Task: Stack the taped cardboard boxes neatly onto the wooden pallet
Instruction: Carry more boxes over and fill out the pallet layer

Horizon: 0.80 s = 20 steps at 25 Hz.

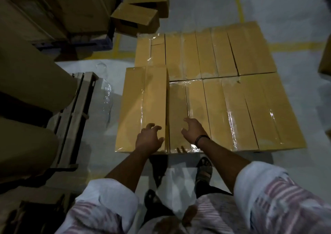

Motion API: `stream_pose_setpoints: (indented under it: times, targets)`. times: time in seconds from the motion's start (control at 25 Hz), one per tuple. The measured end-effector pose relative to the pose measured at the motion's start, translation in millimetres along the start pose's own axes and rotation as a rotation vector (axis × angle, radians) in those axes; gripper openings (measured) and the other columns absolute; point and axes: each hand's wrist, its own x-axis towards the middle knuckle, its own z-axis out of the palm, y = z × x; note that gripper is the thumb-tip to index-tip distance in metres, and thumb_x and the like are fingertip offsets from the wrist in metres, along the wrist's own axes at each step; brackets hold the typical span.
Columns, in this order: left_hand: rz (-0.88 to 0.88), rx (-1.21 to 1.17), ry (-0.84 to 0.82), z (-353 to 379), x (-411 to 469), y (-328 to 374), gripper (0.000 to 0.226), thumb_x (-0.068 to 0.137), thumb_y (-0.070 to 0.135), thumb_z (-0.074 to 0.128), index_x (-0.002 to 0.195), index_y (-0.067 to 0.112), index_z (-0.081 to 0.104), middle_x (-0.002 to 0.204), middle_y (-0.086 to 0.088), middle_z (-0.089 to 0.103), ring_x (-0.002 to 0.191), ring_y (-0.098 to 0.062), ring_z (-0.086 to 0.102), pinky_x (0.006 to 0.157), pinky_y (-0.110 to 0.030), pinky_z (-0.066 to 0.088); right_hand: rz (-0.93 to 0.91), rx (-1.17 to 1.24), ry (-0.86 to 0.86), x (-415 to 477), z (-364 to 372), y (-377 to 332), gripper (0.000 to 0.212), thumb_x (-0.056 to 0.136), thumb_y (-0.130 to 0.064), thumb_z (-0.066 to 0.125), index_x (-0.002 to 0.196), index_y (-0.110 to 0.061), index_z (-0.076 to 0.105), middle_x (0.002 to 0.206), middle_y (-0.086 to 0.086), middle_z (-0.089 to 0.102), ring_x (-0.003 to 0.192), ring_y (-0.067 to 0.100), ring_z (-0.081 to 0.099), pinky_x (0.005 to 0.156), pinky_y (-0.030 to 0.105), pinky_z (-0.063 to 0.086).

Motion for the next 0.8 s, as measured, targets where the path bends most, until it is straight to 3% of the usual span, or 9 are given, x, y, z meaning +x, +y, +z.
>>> stream_pose_setpoints:
  times: [0.24, 0.48, 0.64, 0.8]
  targets:
    - [-0.027, 0.011, -0.014, -7.2, 66.4, 16.6, 0.051, 0.095, 0.038, 0.067, 0.144, 0.030, 0.054, 0.158, -0.002, 0.039, 0.131, -0.028, 0.053, 0.103, -0.048, 0.050, 0.084, 0.169, -0.027, 73.7, -14.3, -0.2, 0.057, 0.099, -0.020, 0.054, 0.154, -0.015, 0.036, 0.157, 0.010, 0.037, 0.142, 0.027, 0.038, 0.112, 0.029, 0.032]
    - [0.116, 0.126, 0.021, -22.4, 184.3, -9.8, 0.050, 0.099, 0.021, 0.060, 0.148, 0.025, 0.051, 0.160, -0.006, 0.038, 0.137, -0.032, 0.048, 0.103, -0.050, 0.052, 0.168, 0.354, -0.022, 161.3, 25.9, -21.0, 0.057, 0.100, -0.021, 0.051, 0.155, -0.018, 0.035, 0.156, 0.008, 0.039, 0.141, 0.027, 0.040, 0.112, 0.032, 0.035]
    - [0.207, 0.257, 0.007, -29.5, 254.6, -23.4, 0.063, 0.098, 0.023, 0.061, 0.156, 0.028, 0.037, 0.165, -0.008, 0.029, 0.144, -0.040, 0.037, 0.107, -0.053, 0.047, 0.158, 0.435, 0.014, 212.7, 48.2, -45.3, 0.053, 0.101, -0.024, 0.052, 0.152, -0.020, 0.038, 0.149, 0.007, 0.048, 0.133, 0.027, 0.048, 0.100, 0.029, 0.040]
    - [0.256, 0.358, -0.068, -27.3, 291.8, -26.7, 0.064, 0.103, 0.029, 0.054, 0.159, 0.036, 0.025, 0.171, -0.004, 0.014, 0.148, -0.045, 0.025, 0.111, -0.057, 0.039, 0.103, 0.460, 0.087, 242.4, 71.7, -62.1, 0.064, 0.100, -0.020, 0.053, 0.157, -0.032, 0.026, 0.156, 0.002, 0.039, 0.140, 0.026, 0.042, 0.112, 0.039, 0.039]
